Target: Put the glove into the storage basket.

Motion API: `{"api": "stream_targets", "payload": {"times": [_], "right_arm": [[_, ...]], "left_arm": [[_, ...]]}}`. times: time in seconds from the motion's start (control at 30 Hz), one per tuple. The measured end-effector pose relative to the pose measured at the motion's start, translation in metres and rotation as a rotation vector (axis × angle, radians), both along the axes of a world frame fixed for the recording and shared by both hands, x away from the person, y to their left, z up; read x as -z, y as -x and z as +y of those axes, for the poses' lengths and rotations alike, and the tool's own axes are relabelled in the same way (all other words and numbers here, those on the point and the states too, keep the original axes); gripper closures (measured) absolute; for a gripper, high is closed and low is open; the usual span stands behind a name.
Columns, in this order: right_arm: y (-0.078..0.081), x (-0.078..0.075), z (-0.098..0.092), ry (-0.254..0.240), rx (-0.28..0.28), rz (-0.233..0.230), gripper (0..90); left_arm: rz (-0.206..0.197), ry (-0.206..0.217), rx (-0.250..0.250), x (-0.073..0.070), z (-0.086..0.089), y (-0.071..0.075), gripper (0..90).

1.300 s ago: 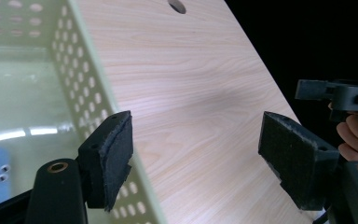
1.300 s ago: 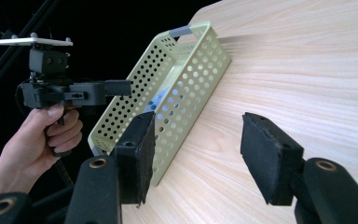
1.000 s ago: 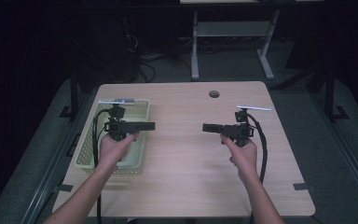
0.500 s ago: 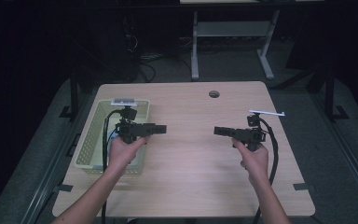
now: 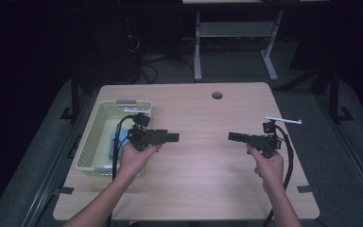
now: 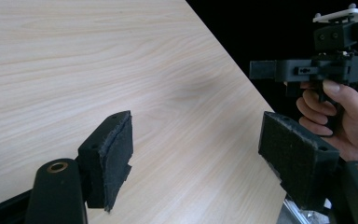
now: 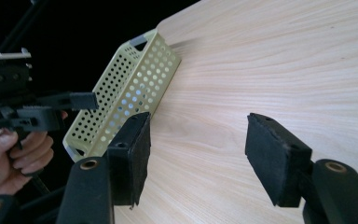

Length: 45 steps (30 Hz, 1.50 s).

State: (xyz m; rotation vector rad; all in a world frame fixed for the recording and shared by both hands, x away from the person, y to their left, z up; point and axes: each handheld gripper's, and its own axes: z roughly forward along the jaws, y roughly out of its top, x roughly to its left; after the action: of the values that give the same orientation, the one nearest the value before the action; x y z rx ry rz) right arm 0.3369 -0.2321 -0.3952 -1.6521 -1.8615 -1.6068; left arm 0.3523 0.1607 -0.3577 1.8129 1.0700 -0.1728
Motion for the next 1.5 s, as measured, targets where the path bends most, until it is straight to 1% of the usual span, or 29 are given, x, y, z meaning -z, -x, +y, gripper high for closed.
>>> {"api": "stream_targets", "payload": {"times": [0.03,0.1,0.13,0.17,0.2,0.3,0.33,0.57,0.6,0.7,0.77,1.03,1.07,1.1,1.13,1.17,1.27,1.33,1.43,1.5], "right_arm": [[0.001,0.001,-0.003,-0.003,0.006,0.002,40.1],[0.004,0.002,-0.007,-0.005,0.017,0.002,39.8],[0.006,0.004,-0.012,-0.006,0.023,0.005,39.7],[0.006,0.004,-0.012,-0.006,0.023,0.005,39.7],[0.007,0.005,-0.014,-0.006,0.027,0.004,39.7],[0.01,0.008,-0.021,-0.005,0.04,0.013,39.2],[0.012,0.009,-0.024,-0.005,0.047,0.016,39.1],[0.017,0.015,-0.036,0.002,0.066,0.027,38.6],[0.019,0.017,-0.039,0.001,0.075,0.03,38.6],[0.02,0.019,-0.042,0.003,0.079,0.031,38.6],[0.022,0.022,-0.045,0.004,0.081,0.04,38.6],[0.029,0.03,-0.052,0.006,0.084,0.05,38.2],[0.032,0.033,-0.056,-0.008,0.089,0.051,37.9],[0.032,0.033,-0.056,-0.008,0.089,0.051,37.9],[0.034,0.035,-0.06,-0.005,0.098,0.05,37.5],[0.034,0.035,-0.06,-0.005,0.098,0.05,37.5],[0.041,0.04,-0.068,0.003,0.114,0.058,37.3],[0.043,0.042,-0.069,0.002,0.116,0.059,37.1],[0.048,0.046,-0.073,0.0,0.121,0.063,36.8],[0.054,0.049,-0.077,-0.013,0.125,0.063,36.7]], "left_arm": [[-0.006,-0.005,0.011,0.001,-0.001,0.0,25.7],[-0.007,-0.008,0.016,0.002,-0.004,0.001,25.7],[-0.017,-0.008,0.008,0.003,-0.006,0.003,25.7],[-0.032,-0.017,0.009,0.003,-0.007,0.004,25.7],[-0.037,-0.016,0.012,0.003,-0.009,0.006,25.7],[-0.033,-0.004,0.02,0.005,-0.013,0.008,25.7],[-0.033,-0.004,0.029,0.007,-0.015,0.009,25.7],[-0.02,-0.001,0.043,0.013,-0.023,0.011,25.5],[-0.025,-0.003,0.049,0.015,-0.026,0.012,25.4],[-0.03,-0.004,0.044,0.017,-0.028,0.014,25.5],[-0.027,-0.004,0.046,0.02,-0.031,0.016,25.5],[-0.022,-0.005,0.066,0.029,-0.04,0.019,25.5],[-0.024,-0.005,0.067,0.03,-0.041,0.019,25.5],[-0.025,-0.002,0.067,0.031,-0.042,0.02,25.5],[-0.023,-0.004,0.067,0.035,-0.044,0.022,25.6],[-0.023,-0.004,0.067,0.035,-0.044,0.022,25.6],[-0.014,-0.001,0.077,0.042,-0.047,0.024,25.6],[-0.011,0.004,0.077,0.043,-0.049,0.025,25.7],[-0.004,0.009,0.091,0.047,-0.053,0.03,25.6],[0.001,0.009,0.108,0.05,-0.056,0.033,25.6]]}}
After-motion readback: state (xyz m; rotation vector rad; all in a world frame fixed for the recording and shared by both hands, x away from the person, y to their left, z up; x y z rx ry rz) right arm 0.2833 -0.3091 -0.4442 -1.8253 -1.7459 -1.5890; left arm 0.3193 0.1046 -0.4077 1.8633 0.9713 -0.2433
